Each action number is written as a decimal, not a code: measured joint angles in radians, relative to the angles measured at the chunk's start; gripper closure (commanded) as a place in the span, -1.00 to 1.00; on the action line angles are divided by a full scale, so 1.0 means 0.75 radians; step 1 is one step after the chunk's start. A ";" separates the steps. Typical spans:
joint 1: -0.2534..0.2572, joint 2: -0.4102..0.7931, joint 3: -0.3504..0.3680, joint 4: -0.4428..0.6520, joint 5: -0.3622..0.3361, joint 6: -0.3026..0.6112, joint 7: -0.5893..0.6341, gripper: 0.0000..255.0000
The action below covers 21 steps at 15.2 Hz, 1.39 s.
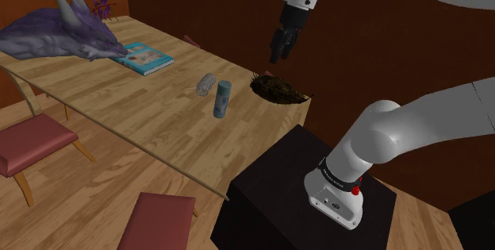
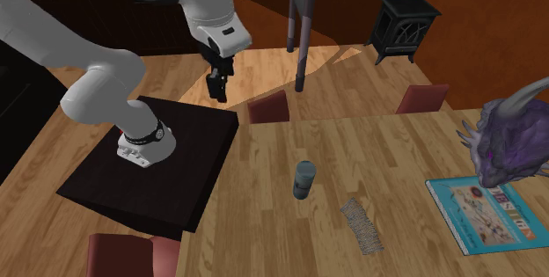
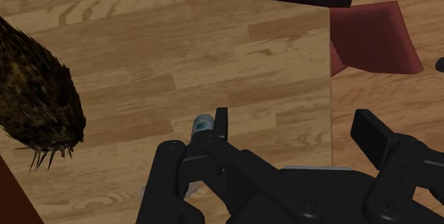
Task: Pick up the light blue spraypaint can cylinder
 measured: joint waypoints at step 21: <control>-0.033 0.987 -0.021 0.319 -0.092 0.723 -0.098 -1.00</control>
